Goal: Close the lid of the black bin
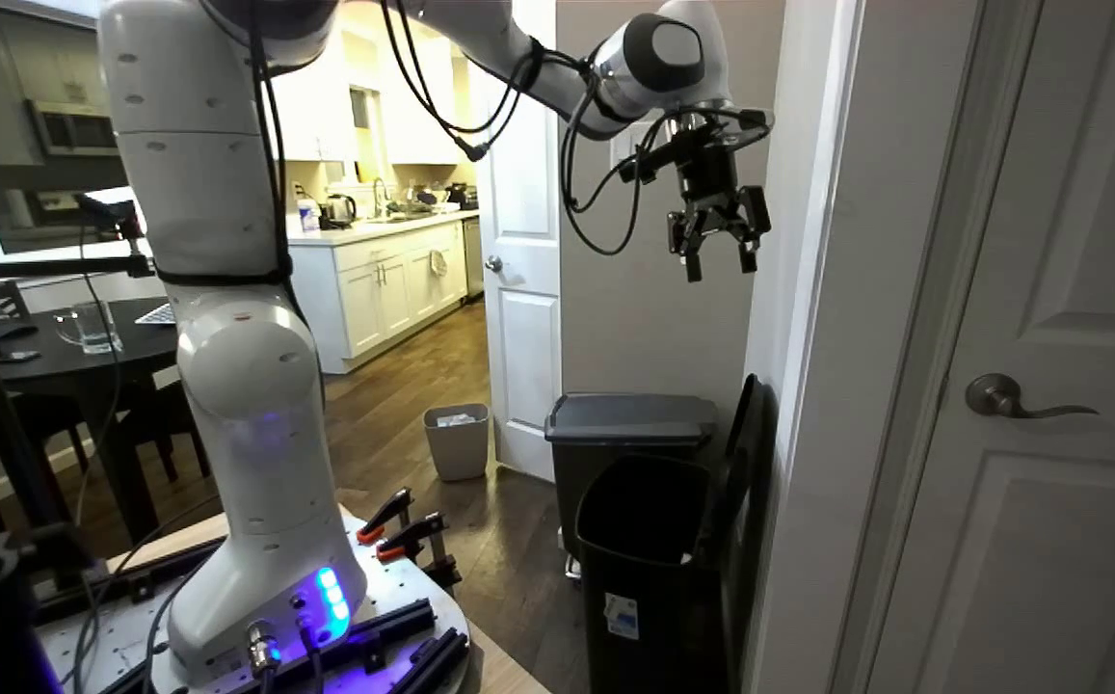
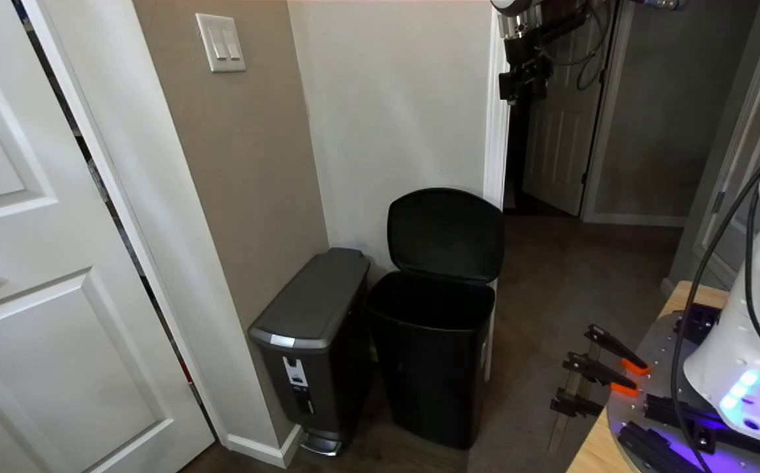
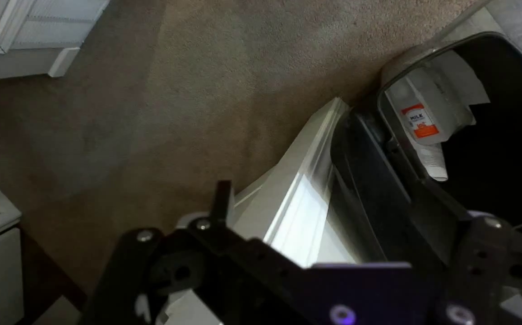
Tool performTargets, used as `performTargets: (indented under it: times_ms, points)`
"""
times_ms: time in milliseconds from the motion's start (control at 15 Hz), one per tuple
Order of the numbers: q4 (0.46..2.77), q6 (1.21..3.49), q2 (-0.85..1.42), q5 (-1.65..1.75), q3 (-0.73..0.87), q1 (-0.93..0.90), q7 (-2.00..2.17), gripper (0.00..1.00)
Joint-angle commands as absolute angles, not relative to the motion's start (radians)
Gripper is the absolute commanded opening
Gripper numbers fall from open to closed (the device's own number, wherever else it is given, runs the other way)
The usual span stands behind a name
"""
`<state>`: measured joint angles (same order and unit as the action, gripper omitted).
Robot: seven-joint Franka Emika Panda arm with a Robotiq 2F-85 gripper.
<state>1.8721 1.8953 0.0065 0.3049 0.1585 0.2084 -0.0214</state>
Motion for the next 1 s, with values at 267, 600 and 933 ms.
performTargets:
  times_ms: [267, 600, 933]
  points:
    - [1.704, 1.868, 0.194, 0.174, 0.169, 0.213, -0.101, 1.0]
    - [1.719, 1.889, 0.196, 0.199, 0.171, 0.202, -0.056, 1.0]
    - [1.711, 1.884, 0.197, 0.199, 0.172, 0.202, -0.056, 1.0]
